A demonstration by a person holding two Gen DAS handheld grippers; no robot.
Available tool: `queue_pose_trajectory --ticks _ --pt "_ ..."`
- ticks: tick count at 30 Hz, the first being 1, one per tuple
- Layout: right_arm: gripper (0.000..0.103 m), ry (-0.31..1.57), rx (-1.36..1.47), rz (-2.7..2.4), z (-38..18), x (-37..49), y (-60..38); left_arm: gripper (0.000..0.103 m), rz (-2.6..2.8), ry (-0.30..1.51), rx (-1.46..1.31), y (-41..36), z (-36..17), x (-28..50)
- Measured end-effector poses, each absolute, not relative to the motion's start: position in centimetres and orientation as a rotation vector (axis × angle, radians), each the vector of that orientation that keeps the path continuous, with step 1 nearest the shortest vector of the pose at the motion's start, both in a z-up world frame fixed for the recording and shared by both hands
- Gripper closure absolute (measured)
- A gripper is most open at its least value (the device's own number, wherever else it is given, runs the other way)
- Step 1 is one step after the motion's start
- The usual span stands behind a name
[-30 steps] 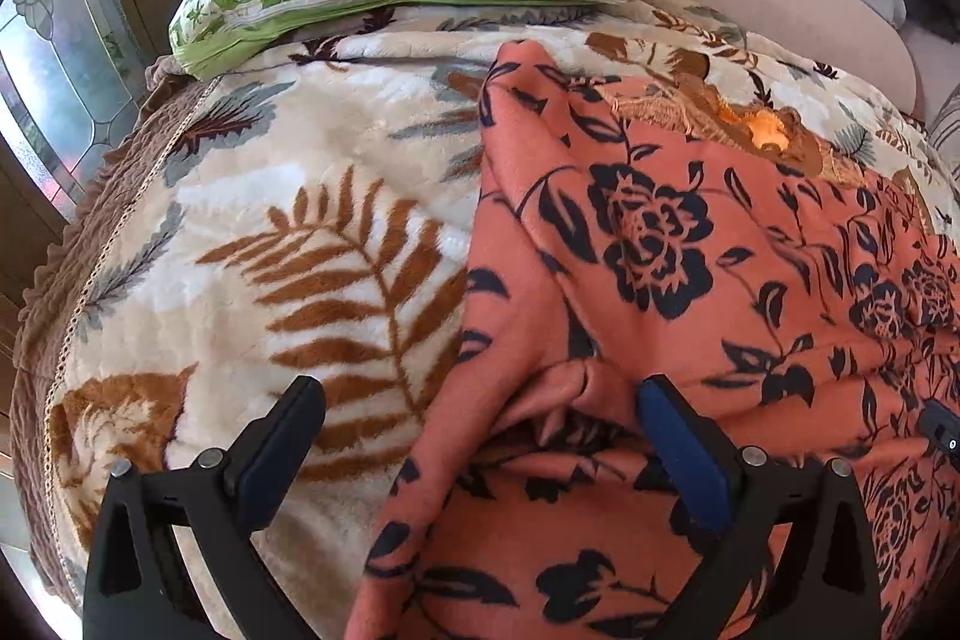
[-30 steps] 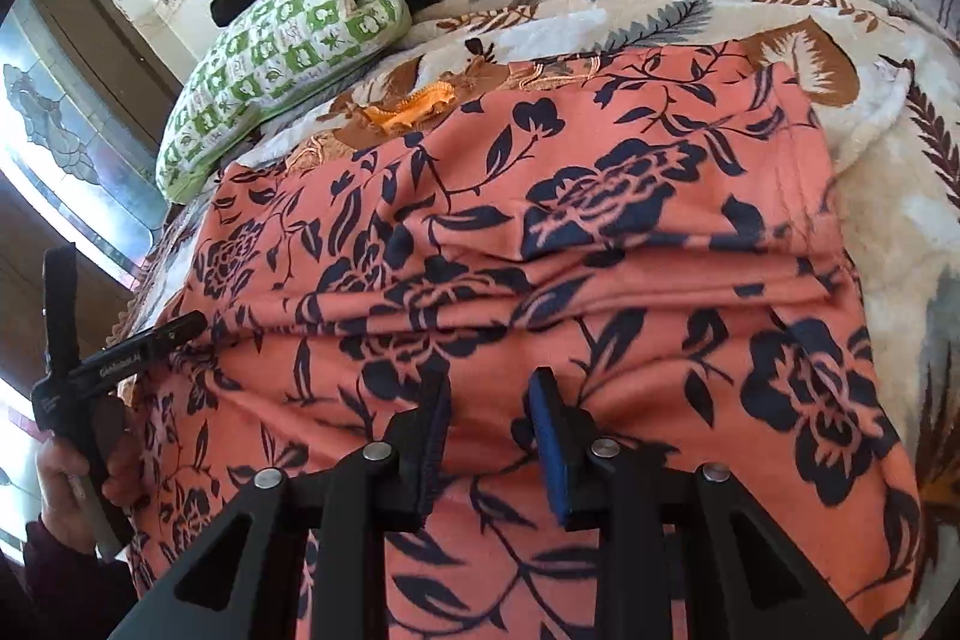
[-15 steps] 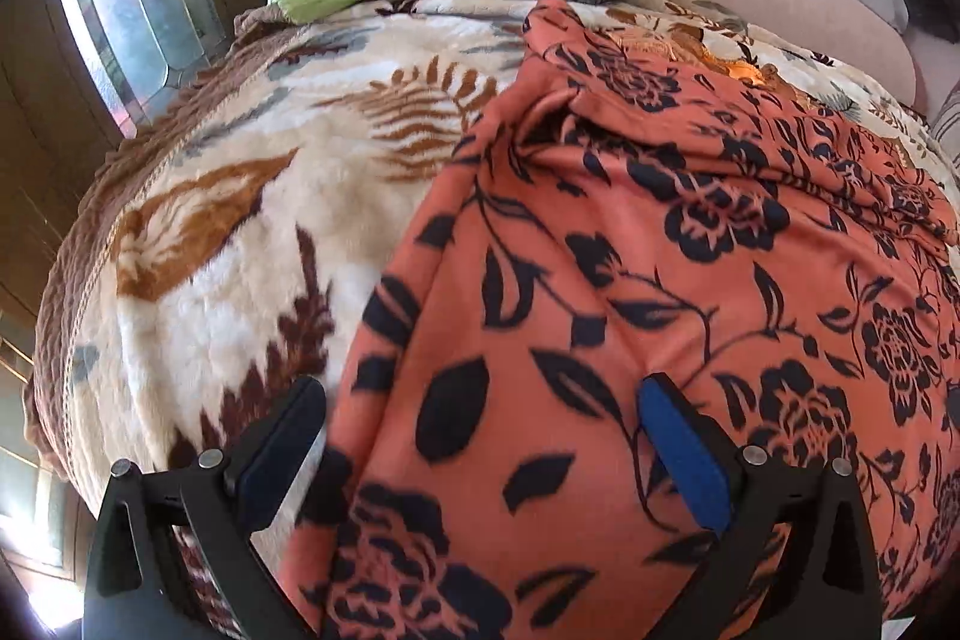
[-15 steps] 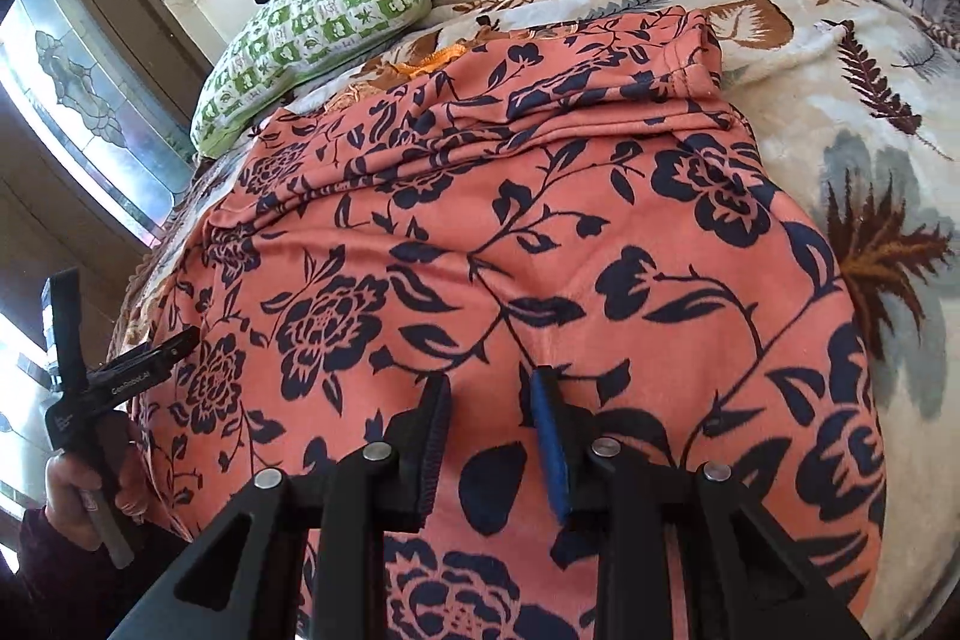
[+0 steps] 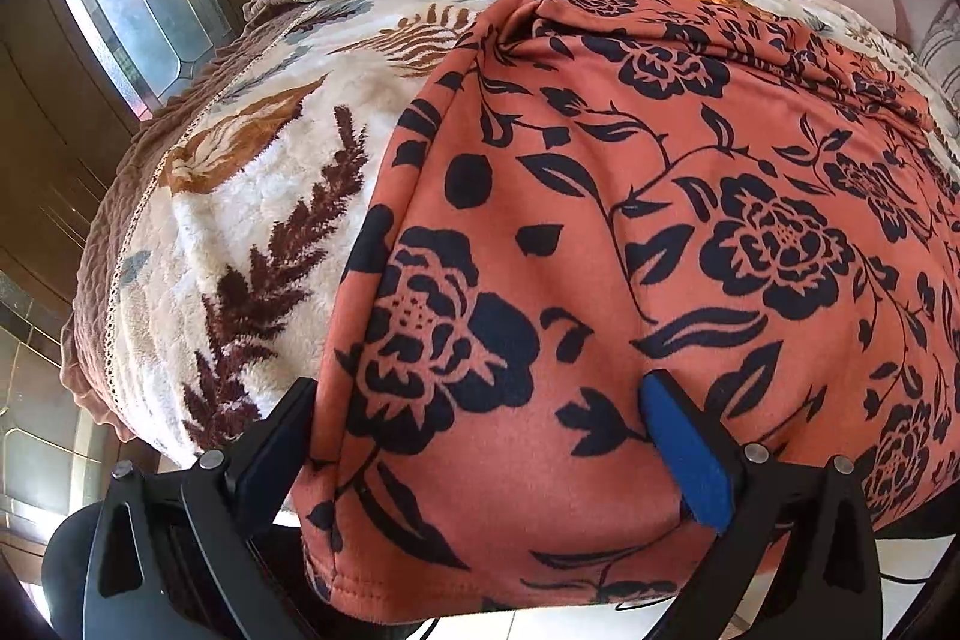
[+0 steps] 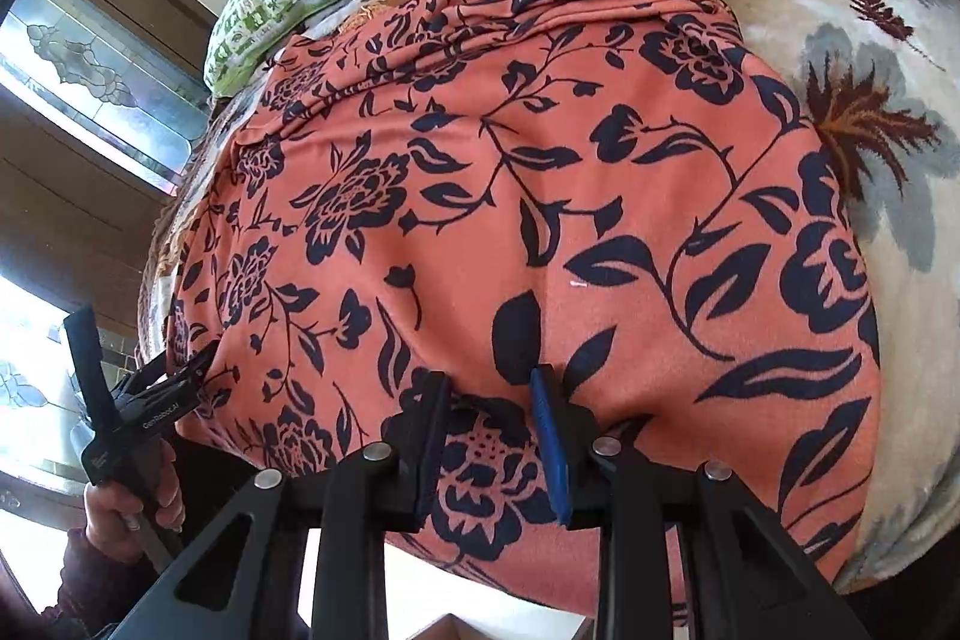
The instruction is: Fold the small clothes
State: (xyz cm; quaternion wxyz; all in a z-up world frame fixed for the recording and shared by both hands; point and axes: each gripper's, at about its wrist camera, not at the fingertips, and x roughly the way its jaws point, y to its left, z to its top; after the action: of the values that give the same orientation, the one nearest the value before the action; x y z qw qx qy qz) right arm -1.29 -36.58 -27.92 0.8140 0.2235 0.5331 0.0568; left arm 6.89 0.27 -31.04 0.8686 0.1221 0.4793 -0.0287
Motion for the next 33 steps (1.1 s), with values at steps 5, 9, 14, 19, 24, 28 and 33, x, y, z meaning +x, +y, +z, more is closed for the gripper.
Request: queue_pose_trajectory --ticks 5,9,14,19,24,28,33 --pt "0.070 1.142 0.495 0.130 -28.0 -1.9 -36.7 0.000 -0.082 1.084 0.217 1.4 -30.2 6.7" --pt "0.071 1.175 0.491 0.192 -28.4 -3.1 -36.8 0.000 -0.038 1.075 0.081 5.3 -27.5 6.5" --pt "0.071 1.111 0.610 0.218 -28.5 -4.3 -38.0 0.000 0.054 1.052 0.009 9.4 -24.8 8.4" --pt "0.069 0.995 0.657 0.247 -26.7 -5.1 -39.4 0.000 0.021 1.121 -0.022 9.6 -26.1 9.7" --pt "0.022 0.857 0.761 0.190 -25.5 -6.3 -42.2 0.006 -0.043 1.147 -0.007 8.0 -27.7 10.3" --pt "0.022 0.805 0.836 0.125 -25.4 -6.7 -44.4 0.055 -0.110 1.166 0.008 6.9 -28.6 10.8" --pt "0.022 0.777 0.878 0.056 -25.5 -7.3 -46.4 0.085 -0.198 1.149 0.032 5.2 -28.5 10.0"
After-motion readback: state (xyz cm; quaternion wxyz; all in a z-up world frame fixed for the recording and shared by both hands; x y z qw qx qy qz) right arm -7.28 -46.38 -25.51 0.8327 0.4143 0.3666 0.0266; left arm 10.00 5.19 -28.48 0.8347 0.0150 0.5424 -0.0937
